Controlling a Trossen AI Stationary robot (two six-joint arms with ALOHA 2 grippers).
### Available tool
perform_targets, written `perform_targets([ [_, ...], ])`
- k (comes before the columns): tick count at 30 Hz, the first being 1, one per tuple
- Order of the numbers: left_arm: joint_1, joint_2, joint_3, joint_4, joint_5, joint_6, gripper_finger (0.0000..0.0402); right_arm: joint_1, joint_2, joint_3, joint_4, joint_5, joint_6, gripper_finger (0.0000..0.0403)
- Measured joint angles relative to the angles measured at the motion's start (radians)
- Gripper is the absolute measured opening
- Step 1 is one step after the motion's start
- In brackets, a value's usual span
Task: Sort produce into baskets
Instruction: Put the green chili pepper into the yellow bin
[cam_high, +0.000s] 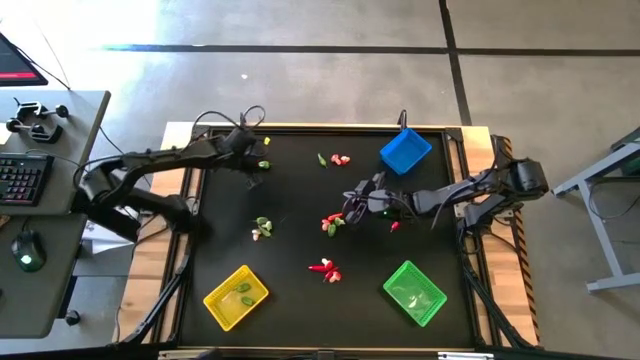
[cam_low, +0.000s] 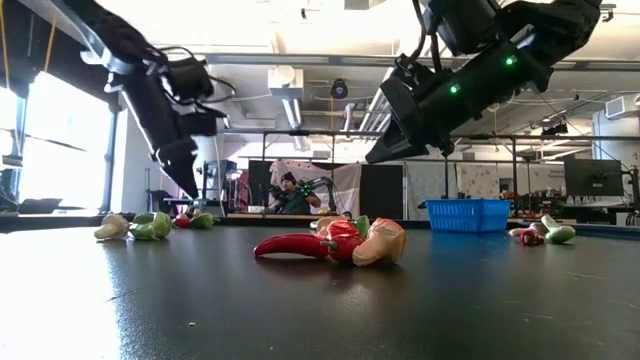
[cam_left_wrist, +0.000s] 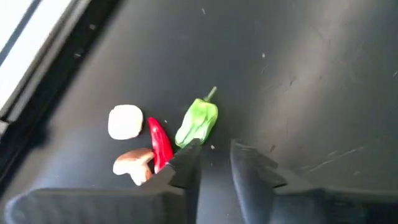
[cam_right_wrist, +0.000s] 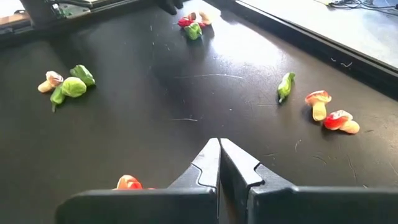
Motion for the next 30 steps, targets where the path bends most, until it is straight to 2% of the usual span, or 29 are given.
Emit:
perform_targets([
  [8,-0.002,0.124,0.035,0.044,-0.02,0.096,0.0169,0.0,0.0,0.0,-0.001,0.016,-0.001,0.0],
  [17,0.001,0.187,0.036,0.1,-0.06,0.129,0.0183,0.0,0.0,0.0,-0.004,0.017,-0.001,0.0],
  [22,0.002,0.217,0.036,0.121,-0.05,0.144,0.0156,0.0,0.0,0.0,-0.005,0.025,-0.001,0.0],
  [30,-0.002,0.276,0.04,0.162,-0.006,0.164,0.0056,0.0,0.001,0.0,-0.007,0.026,-0.001,0.0],
])
